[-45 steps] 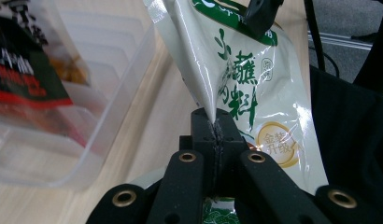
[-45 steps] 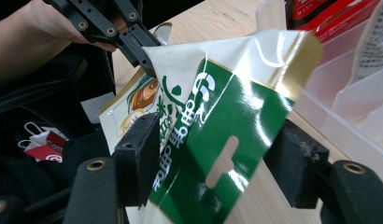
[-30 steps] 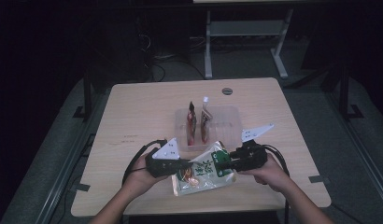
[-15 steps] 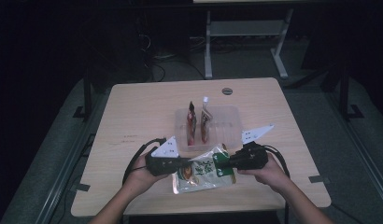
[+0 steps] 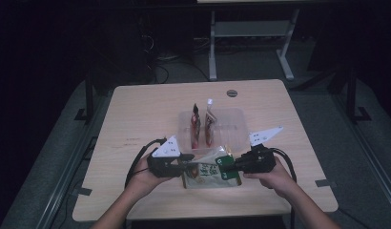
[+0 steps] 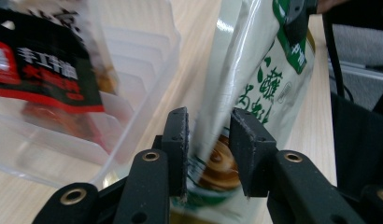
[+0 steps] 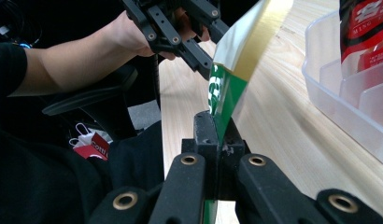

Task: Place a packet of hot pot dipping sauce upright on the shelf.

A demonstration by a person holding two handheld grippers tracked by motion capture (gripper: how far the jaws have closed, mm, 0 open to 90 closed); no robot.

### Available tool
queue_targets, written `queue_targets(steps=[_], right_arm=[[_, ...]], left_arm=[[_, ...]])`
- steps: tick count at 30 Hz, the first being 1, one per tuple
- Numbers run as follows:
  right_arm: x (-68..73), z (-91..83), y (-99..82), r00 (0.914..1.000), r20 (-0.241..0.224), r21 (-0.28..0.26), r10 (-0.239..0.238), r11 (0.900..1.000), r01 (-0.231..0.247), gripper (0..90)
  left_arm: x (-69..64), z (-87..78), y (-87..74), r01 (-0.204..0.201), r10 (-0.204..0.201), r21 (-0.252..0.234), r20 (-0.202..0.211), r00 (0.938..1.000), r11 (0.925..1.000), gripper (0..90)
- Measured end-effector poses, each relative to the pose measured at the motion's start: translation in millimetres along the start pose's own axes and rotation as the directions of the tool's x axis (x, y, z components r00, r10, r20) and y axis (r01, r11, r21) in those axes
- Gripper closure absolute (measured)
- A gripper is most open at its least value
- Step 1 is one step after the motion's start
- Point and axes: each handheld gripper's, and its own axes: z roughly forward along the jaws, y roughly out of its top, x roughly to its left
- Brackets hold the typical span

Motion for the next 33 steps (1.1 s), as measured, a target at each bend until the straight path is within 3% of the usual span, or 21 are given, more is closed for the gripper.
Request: queue_targets(steps=[2,5,8,17,26,33], right_arm=[[-0.1,-1.5,-0.1,1.0000,0.003,-0.006,0.001,1.0000,-0.001,90.0],[-0.4,-3.2,0.1,1.0000,0.001,-0.013,0.001,0.9999,-0.001,90.0],[1.6,-3.0,1.7,1.0000,-0.006,-0.018,-0.001,0.9998,0.001,90.0],[13.4,4.2,7.0,0.9988,-0.032,-0.016,-0.037,0.9992,0.037,90.0],[17.4,-8.9,9.1,0.9983,-0.014,-0.048,-0.058,0.9972,0.057,90.0],[19.7,-26.7,13.6,0.9977,0.006,-0.101,-0.068,0.9925,0.068,90.0]], left_arm=[[1.0,-7.2,1.4,0.001,-0.001,-0.016,-0.008,1.0000,0.9999,71.4],[-1.2,-12.1,4.8,-0.008,0.009,-0.023,0.021,0.9997,0.9997,89.7],[-8.9,-2.7,10.5,-0.034,0.035,-0.012,0.046,0.9983,0.9993,89.8],[-20.0,22.9,32.4,-0.080,0.080,-0.014,0.061,0.9949,0.9967,89.8],[-24.2,42.2,45.9,-0.091,0.093,-0.020,0.097,0.9910,0.9956,89.8],[-18.5,50.5,53.5,-0.062,0.066,-0.036,0.116,0.9910,0.9974,89.7]])
